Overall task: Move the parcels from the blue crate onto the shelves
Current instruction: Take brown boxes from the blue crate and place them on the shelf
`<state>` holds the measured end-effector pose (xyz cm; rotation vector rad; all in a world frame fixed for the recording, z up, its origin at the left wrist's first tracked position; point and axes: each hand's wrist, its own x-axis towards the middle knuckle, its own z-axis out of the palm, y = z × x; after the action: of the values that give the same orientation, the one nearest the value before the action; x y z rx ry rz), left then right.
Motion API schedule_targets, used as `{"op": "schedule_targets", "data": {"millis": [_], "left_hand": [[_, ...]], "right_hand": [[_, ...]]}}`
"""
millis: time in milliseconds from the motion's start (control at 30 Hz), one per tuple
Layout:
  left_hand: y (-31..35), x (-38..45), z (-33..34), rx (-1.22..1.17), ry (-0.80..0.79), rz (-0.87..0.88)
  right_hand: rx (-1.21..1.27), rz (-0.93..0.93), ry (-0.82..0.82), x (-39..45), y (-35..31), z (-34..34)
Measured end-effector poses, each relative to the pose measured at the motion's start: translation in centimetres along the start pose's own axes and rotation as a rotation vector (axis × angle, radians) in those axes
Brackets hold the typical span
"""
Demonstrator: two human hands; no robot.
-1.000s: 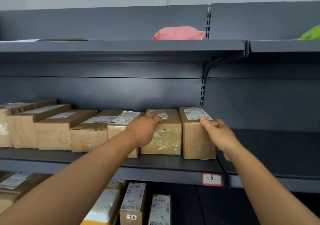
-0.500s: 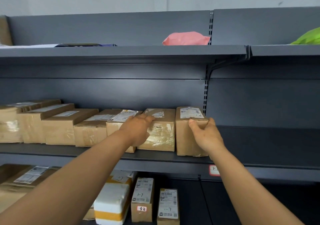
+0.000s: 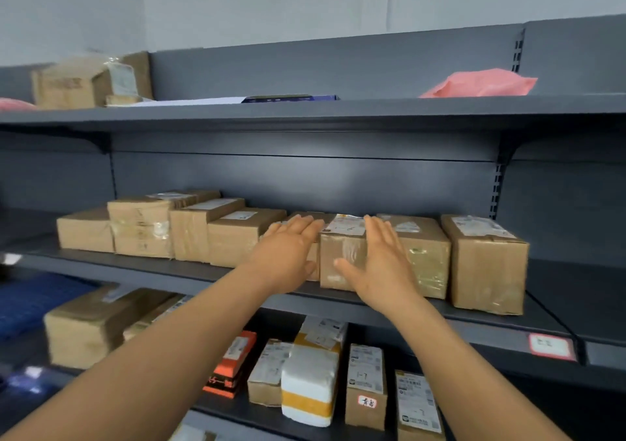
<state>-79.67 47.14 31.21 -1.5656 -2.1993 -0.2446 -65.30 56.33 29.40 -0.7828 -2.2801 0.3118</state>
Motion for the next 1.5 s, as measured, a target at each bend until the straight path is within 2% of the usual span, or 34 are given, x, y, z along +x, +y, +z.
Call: {"op": "schedule_targets", "data": {"millis": [200, 533, 867, 1033, 1233, 1500], "left_hand": [[-8.2, -4.4, -1.0, -0.003, 0.018, -0.090], [-20.2, -8.0, -0.2, -0.005, 0.033, -0.266], [-30.3, -4.4, 2.1, 0.068, 0.036, -0.387], [-32.9, -2.4, 2.4, 0.120, -0.019, -0.350], [-34.1, 0.4, 3.3, 0.063, -0.099, -0.227], [-37.5, 0.9, 3.5, -0.008, -0.117, -0.222]], "right_hand": [[-0.011, -0.108, -0.111, 0.8, -7.3, 5.3], [-0.062, -0.251, -0.167, 6.3, -15.8, 13.7], [-0.311, -0.192, -0.309, 13.7, -18.3, 19.5], [-0.330, -0.169, -0.341, 15.0, -18.6, 20.6], [-0.366, -0.167, -0.246, 15.8, -19.0, 22.3], [-0.385, -0.149, -0.185, 16.1, -22.1, 24.8]]}}
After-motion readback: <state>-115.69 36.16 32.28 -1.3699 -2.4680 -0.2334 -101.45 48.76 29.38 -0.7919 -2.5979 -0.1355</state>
